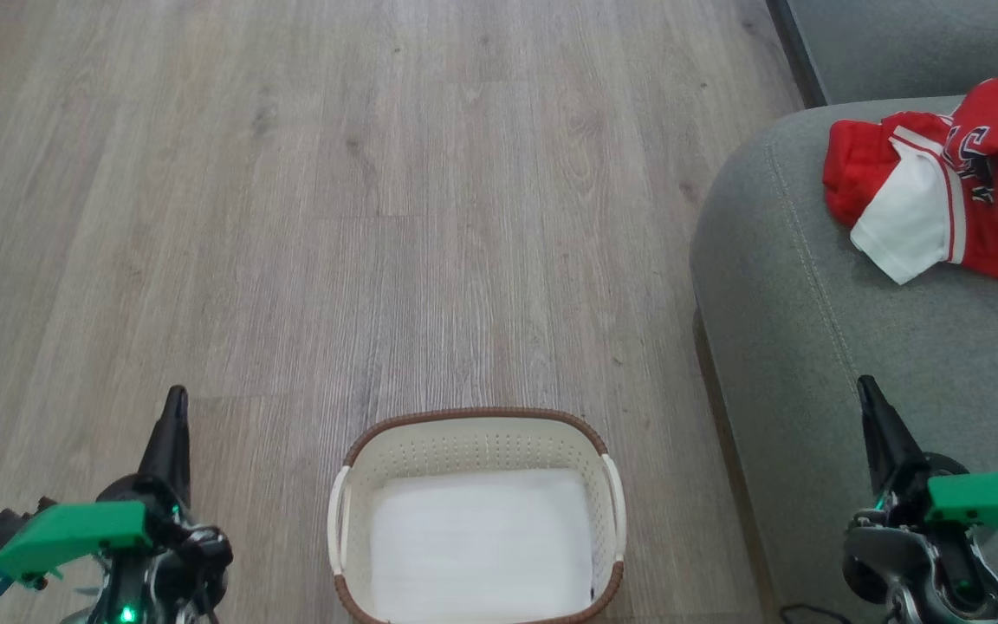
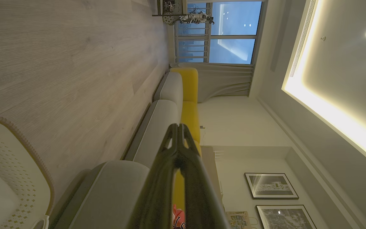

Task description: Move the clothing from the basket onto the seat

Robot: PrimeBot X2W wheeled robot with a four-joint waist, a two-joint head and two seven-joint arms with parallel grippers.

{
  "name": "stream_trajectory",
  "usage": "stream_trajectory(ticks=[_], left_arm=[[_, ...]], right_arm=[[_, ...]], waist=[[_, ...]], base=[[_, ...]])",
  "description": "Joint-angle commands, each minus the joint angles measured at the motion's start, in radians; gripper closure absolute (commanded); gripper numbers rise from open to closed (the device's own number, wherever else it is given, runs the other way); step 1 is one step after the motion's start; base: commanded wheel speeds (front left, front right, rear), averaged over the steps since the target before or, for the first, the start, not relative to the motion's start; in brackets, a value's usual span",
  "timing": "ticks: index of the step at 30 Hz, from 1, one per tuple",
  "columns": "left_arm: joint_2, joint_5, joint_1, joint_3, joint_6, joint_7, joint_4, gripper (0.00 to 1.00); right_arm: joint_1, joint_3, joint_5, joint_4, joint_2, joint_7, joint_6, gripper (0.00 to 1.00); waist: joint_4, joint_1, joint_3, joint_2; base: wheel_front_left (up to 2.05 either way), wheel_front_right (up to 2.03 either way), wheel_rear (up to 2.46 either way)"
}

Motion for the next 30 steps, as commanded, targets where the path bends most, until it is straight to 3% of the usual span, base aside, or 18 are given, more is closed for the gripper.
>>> stream_trajectory(ticks=[1, 30], left_arm=[[0.008, -0.002, -0.049, 0.037, -0.007, 0.008, -0.027, 1.0], [0.008, -0.002, -0.049, 0.036, -0.007, 0.008, -0.027, 1.0]], right_arm=[[-0.052, 0.015, 0.005, -0.039, 0.001, 0.005, 0.0, 1.0], [-0.052, 0.014, 0.005, -0.039, 0.002, 0.006, 0.0, 1.0]], waist=[[0.0, 0.0, 0.0, 0.0], [0.0, 0.0, 0.0, 0.0]], base=[[0.0, 0.0, 0.0], [0.0, 0.0, 0.0]])
